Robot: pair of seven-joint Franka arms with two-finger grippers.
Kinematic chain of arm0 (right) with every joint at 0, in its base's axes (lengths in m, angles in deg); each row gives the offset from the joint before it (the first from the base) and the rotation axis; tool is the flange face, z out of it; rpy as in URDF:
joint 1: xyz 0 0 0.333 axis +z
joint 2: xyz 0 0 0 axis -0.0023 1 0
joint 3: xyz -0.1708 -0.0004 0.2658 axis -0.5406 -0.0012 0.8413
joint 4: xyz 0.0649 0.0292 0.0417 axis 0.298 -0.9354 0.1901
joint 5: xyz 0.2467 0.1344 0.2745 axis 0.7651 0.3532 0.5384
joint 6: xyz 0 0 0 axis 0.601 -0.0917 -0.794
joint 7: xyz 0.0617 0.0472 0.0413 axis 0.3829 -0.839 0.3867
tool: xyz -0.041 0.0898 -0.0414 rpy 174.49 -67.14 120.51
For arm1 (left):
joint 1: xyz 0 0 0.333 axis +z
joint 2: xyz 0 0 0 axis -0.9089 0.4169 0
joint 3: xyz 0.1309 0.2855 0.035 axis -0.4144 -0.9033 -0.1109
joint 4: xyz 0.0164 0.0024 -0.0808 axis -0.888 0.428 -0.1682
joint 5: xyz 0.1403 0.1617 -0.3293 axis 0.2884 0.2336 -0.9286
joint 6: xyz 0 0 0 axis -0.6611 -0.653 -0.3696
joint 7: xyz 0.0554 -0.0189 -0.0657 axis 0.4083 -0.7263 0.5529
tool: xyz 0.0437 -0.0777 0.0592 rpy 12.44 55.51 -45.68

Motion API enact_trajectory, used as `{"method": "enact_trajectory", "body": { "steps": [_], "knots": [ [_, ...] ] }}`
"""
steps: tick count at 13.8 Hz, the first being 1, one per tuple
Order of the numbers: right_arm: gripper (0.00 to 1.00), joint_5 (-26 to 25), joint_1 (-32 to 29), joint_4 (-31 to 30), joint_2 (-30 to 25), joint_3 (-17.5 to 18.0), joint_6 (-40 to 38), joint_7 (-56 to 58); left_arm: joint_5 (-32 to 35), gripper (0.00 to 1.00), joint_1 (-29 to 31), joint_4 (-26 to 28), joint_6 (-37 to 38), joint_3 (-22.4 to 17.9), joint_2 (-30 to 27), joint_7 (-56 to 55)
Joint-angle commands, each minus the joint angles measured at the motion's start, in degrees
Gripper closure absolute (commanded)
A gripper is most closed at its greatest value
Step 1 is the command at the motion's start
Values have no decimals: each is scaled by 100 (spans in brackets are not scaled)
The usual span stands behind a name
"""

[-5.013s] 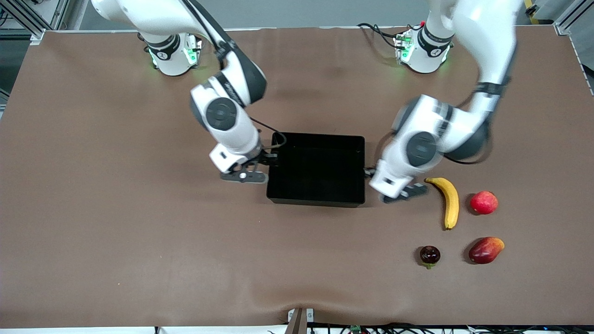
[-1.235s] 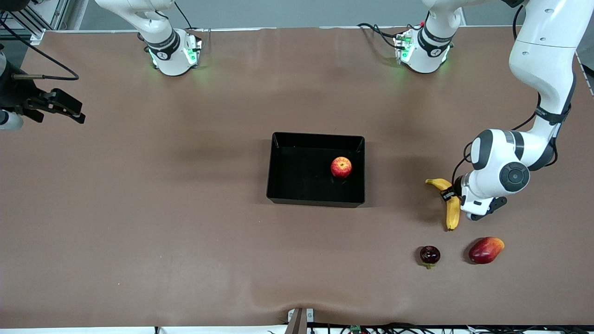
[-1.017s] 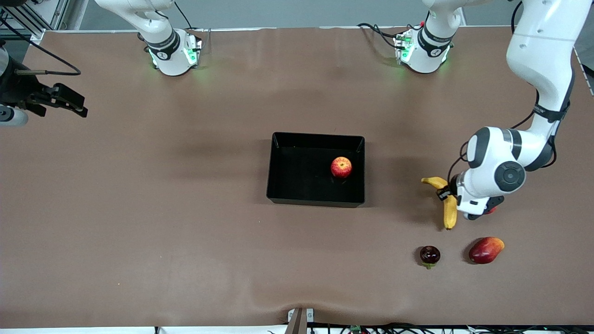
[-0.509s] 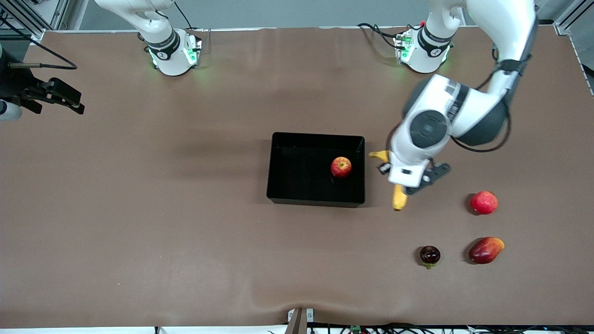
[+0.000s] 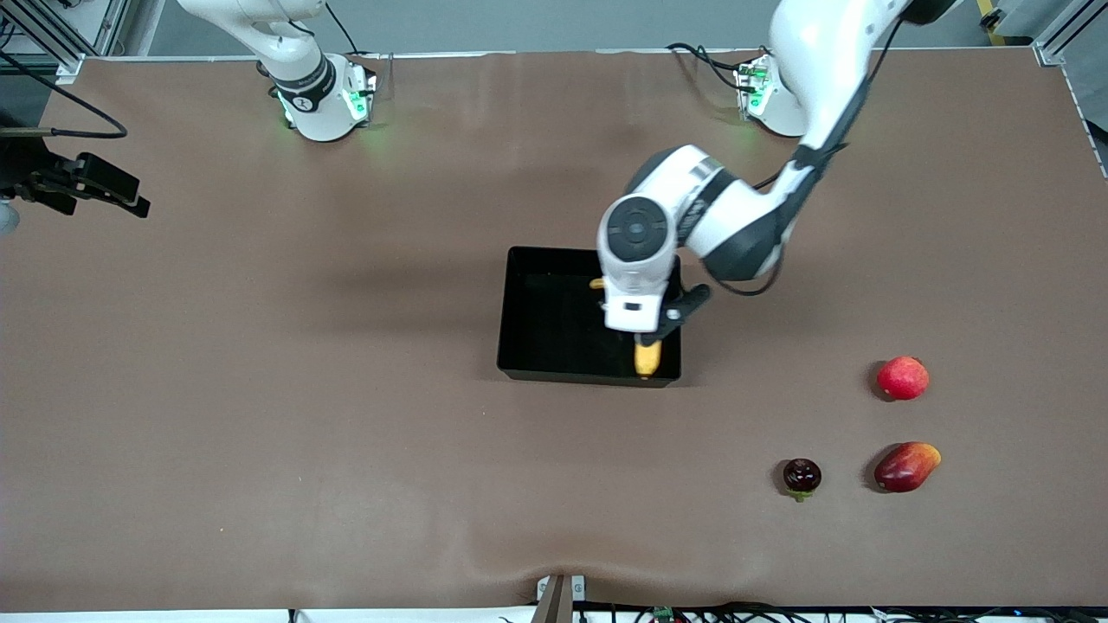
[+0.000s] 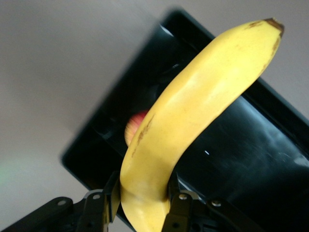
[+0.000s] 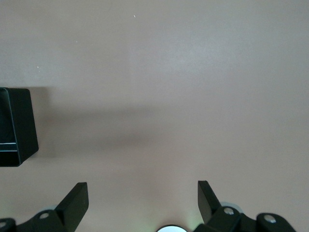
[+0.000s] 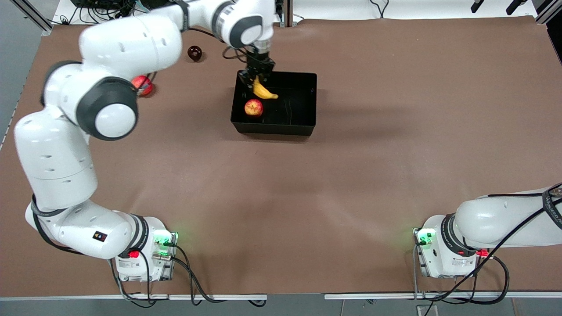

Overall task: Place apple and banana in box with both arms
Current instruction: 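Carry the yellow banana over the box with the left gripper, then lower the banana into the box and open the left gripper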

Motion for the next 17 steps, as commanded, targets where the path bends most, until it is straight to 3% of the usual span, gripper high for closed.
{"method": "enact_trajectory", "body": {
  "steps": [1,10,12,17],
  "knots": [
    [0,23,-88,-2,-29,55,-77,-2,41,100,-279,-349,-86,-18,275,-486],
    [0,-30,166,-11,-72,38,-226,7,-161,100,-684,-331,-867,-27,741,-909],
    [0,-440,491,-11,-73,37,-209,-10,-161,100,-763,-331,-948,-27,812,-901],
    [0,-303,133,-20,-55,38,-77,-2,-170,100,-772,-340,-1159,-18,1093,-918]
  ]
}}
